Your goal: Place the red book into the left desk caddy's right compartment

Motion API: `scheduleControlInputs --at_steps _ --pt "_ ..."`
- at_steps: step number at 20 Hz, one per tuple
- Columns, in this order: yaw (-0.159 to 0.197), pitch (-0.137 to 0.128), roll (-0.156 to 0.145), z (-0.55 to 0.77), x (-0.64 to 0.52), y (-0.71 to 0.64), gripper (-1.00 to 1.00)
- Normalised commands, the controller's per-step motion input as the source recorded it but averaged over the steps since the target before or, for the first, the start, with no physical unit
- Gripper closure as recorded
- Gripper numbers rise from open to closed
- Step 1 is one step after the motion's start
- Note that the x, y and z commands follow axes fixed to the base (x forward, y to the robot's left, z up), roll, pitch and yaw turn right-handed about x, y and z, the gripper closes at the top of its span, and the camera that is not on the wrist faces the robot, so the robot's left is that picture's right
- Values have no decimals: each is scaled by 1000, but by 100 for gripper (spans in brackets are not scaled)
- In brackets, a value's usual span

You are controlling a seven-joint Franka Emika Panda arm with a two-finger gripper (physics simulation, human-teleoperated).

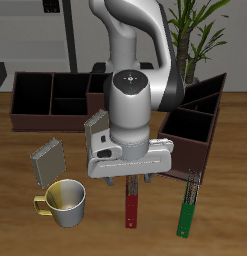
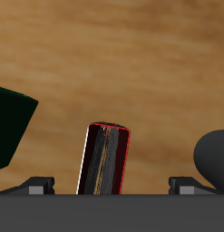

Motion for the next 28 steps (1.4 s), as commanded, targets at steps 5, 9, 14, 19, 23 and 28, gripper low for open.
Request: scheduleControlInputs --at_steps 5,9,14,19,23,28 --pt "-11 24 4 -232 6 21 -100" --pt "16 -17 -38 -177 15 31 100" --pt "-35 24 15 -134 80 42 100" --pt "-14 -1 14 -47 25 70 100" --pt "-4 -10 10 148 -58 122 100" --pt "1 -31 0 426 -230 81 100"
